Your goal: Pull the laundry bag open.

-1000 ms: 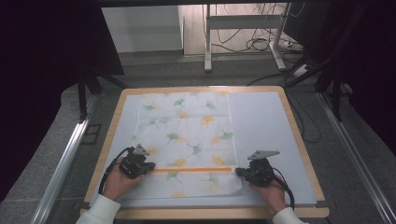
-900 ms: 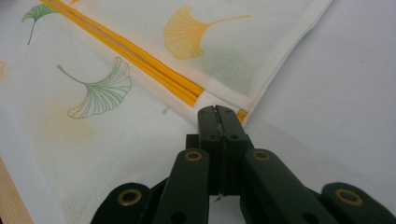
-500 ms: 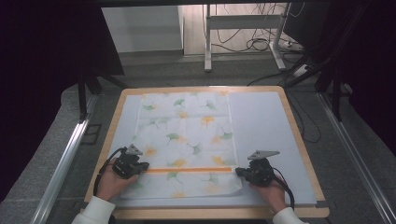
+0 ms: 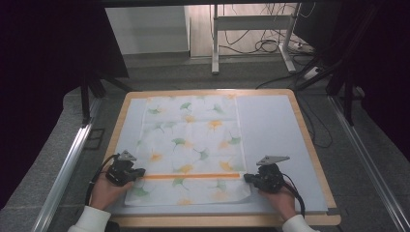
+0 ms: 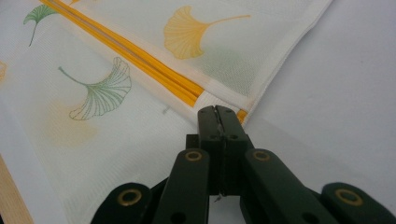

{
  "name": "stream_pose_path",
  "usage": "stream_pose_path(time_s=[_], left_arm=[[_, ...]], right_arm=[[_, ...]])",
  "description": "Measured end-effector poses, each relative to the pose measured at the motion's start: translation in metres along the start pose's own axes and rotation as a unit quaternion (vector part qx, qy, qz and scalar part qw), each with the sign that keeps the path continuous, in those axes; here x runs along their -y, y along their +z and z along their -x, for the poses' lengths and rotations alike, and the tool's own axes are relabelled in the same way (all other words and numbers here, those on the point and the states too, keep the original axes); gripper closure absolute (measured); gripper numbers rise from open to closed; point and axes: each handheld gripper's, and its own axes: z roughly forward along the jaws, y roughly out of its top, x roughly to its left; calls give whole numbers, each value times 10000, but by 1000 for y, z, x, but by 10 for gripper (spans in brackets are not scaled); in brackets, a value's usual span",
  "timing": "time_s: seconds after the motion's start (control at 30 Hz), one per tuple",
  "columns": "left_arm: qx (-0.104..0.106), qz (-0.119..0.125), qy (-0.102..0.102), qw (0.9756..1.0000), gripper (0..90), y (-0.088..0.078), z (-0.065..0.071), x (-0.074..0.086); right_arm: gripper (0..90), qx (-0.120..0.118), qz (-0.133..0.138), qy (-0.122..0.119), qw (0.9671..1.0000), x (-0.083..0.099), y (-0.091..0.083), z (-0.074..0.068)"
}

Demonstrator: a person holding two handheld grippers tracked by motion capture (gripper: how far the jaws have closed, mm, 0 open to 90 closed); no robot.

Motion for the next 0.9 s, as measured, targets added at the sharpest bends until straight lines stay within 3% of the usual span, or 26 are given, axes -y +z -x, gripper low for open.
stream_pose_path(time_s=[0.9], left_arm=[[-160,81,-218,9996,900,-11,-13,12]], right_arm=[[895,-17,-3,10,10000,0,0,0]])
